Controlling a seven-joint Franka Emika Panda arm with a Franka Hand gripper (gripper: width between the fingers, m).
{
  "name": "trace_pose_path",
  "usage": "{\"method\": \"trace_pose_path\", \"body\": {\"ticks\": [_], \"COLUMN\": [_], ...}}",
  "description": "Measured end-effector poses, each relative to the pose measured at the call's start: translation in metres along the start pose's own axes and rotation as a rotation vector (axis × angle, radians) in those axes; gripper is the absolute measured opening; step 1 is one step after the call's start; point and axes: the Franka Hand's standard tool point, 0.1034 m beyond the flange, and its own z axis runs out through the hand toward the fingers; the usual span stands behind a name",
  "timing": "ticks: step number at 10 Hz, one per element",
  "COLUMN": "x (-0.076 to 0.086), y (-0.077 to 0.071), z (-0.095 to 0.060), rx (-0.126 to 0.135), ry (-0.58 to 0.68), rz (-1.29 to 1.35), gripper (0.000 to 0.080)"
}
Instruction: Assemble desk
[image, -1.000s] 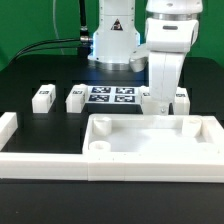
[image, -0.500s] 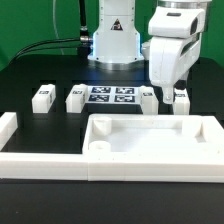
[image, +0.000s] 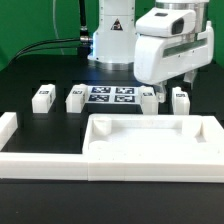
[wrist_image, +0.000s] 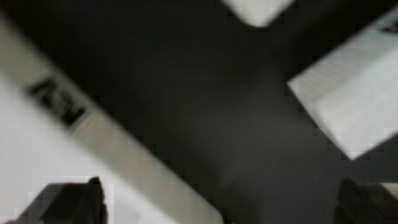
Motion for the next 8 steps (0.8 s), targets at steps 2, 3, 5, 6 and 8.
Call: {"method": "trace_pose_path", "body": {"ticks": [2, 3, 5, 6, 8], "x": [-0.001, -0.001, 0.001, 0.001, -0.001], "y": [-0.020, -0.019, -0.021, -0.022, -0.028], "z": [0.010, 0.011, 0.011, 0.011, 0.008], "rx": [0.011, 0.023, 0.037, 0.042, 0.043], "ry": [-0.009, -0.004, -0.001, -0.001, -0.024], "rz": [0.263, 0.326, 0.433, 0.456, 0.552], "gripper": [0.0649, 0.0649, 0.0649, 0.0649, 0.0649]}}
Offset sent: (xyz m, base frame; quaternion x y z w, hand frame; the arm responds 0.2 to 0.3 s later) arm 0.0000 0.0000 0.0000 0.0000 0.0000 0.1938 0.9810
